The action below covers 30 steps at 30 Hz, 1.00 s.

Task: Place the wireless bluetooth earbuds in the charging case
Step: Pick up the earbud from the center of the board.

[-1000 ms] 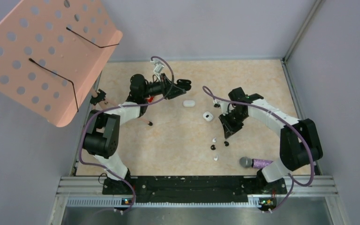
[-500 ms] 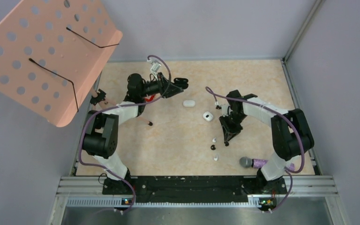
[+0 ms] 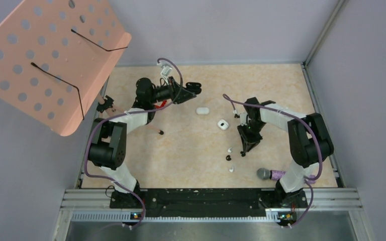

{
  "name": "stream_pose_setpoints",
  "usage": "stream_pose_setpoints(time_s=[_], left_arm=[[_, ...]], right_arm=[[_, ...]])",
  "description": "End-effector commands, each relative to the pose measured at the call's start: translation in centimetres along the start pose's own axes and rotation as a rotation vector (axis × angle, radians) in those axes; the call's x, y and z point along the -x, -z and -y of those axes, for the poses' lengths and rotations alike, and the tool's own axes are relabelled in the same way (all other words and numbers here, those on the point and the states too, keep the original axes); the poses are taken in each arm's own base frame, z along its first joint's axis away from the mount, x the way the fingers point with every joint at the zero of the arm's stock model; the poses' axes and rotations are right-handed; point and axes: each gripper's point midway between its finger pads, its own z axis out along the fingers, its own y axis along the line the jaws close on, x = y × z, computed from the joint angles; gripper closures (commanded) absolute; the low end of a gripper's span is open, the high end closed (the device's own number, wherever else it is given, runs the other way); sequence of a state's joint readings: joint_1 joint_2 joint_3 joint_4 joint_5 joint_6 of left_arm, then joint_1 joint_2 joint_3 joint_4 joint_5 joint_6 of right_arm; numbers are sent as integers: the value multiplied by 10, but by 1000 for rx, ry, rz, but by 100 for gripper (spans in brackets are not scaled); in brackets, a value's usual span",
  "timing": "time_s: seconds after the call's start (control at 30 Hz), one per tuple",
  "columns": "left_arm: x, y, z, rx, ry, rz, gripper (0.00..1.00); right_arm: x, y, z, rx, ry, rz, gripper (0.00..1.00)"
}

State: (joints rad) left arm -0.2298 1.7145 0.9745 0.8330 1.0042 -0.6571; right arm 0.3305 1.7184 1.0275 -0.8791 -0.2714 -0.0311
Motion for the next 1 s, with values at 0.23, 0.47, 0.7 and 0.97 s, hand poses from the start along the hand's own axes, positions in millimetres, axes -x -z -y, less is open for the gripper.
stream_pose_setpoints(time_s=[0.23,0.47,0.7,0.97], left_arm=[[20,0,1,-8,-42,35,100],[19,2,0,-2,-40,36,100],[17,2,0,-6,-34,36,100],[17,2,1,-9,-26,37,100]], right_arm=[[6,-4,-9,42,21,-7,67],[6,-5,-13,63,40,3,72],[6,-6,-21,106,54,15,75],[5,-9,-25,132,64,13,86]])
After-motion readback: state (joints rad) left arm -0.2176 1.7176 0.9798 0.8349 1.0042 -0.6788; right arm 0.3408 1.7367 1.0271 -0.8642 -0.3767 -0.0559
